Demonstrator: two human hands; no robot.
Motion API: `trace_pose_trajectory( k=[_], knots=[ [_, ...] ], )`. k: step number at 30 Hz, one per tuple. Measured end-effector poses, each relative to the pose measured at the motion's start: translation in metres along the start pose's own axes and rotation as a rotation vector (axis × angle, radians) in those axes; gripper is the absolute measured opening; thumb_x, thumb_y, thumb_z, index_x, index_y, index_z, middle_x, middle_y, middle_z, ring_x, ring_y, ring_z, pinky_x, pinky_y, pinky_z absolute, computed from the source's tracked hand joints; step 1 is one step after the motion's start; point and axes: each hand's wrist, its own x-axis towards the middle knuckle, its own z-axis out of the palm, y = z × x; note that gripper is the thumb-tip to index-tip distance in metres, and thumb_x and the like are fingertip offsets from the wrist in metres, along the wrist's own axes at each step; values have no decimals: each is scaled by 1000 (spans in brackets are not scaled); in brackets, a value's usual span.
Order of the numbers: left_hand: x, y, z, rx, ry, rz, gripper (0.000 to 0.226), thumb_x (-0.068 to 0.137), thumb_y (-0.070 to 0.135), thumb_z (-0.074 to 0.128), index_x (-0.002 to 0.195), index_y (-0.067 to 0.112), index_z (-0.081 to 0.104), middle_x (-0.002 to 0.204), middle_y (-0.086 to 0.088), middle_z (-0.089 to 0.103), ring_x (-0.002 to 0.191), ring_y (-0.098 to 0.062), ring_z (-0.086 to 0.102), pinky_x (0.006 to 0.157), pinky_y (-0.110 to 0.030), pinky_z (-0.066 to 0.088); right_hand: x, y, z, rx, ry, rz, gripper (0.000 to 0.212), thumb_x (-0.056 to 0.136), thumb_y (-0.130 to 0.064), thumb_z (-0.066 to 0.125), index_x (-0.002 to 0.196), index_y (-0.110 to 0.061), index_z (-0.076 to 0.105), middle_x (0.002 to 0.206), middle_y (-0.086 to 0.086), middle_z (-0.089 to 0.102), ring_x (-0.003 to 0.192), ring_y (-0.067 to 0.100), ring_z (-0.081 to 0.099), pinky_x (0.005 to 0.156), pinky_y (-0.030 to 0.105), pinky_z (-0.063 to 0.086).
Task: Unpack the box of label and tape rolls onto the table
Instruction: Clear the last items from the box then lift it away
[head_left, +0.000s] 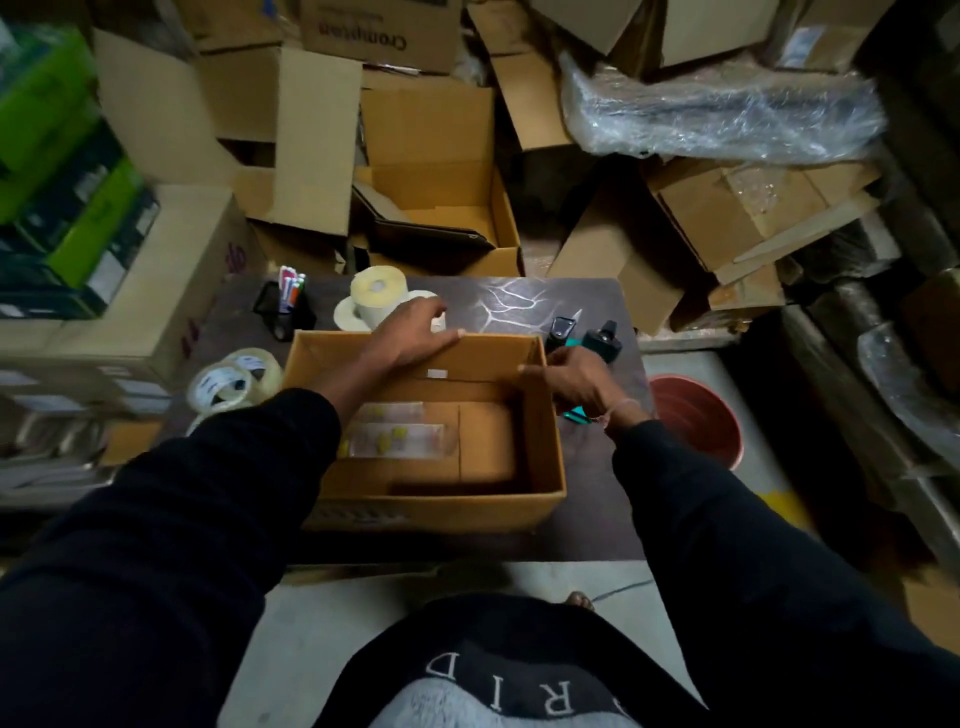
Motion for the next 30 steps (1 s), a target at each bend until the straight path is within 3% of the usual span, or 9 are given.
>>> trace_pose_trajectory(
  k=[2,5,9,12,16,20,26,28,30],
  knots=[
    [-9,-26,-6,81,-48,-8,56,93,58,61,130,17,65,136,-9,66,122,-30,61,100,-43,49,1,3,11,-253,87,-44,37,82,-42,77,100,-10,73,88,10,72,76,25,68,58,24,51],
    [-17,-49,-9,294,-100,34,39,98,46,60,126,20,64,128,-11,69,120,-33,61,96,-43,45,2,8,20,-377,112,8,37,82,-36,75,105,-7,73,105,16,73,98,34,69,86,41,58],
    [-13,-47,-12,379,-148,76,34,99,39,60,126,18,63,130,-12,67,121,-33,60,93,-42,49,-3,9,24,-414,103,74,36,83,-24,73,110,-1,70,114,20,71,106,38,68,93,45,57],
    [-9,-46,-15,406,-228,113,37,99,39,61,129,19,61,133,-12,65,122,-33,59,97,-44,50,-8,9,23,-449,139,95,35,84,-22,72,112,-2,69,115,18,70,109,36,66,91,40,55],
    [-7,-47,-19,441,-351,148,49,98,37,62,143,23,51,144,-10,58,130,-32,55,106,-49,47,-11,13,21,-448,162,100,38,77,-22,72,112,-7,69,114,17,71,106,34,68,93,44,58],
    [-11,-45,-19,451,-384,195,53,100,43,58,148,23,47,146,-10,56,132,-32,54,108,-47,45,-17,17,22,-559,153,80,41,83,-24,75,120,-10,68,119,16,68,110,34,65,84,30,49],
    [-21,-48,-19,392,-466,269,50,99,47,57,145,29,48,145,-5,58,128,-27,56,107,-48,45,-24,17,16,-551,161,75,35,88,-23,71,121,-12,67,120,15,68,111,33,64,96,41,53],
    [-27,-47,-16,359,-456,282,50,99,47,58,144,28,49,144,-4,59,126,-27,58,106,-48,46,-36,14,20,-663,311,-56,30,91,-21,66,118,-9,64,118,18,67,106,36,64,91,44,54],
    [-32,-45,-12,348,-413,311,48,100,48,57,143,26,52,141,-4,61,124,-27,59,104,-46,47,-52,9,30,-909,617,-335,34,84,-21,64,115,-8,59,115,18,60,98,36,58,79,43,48]
  ],
)
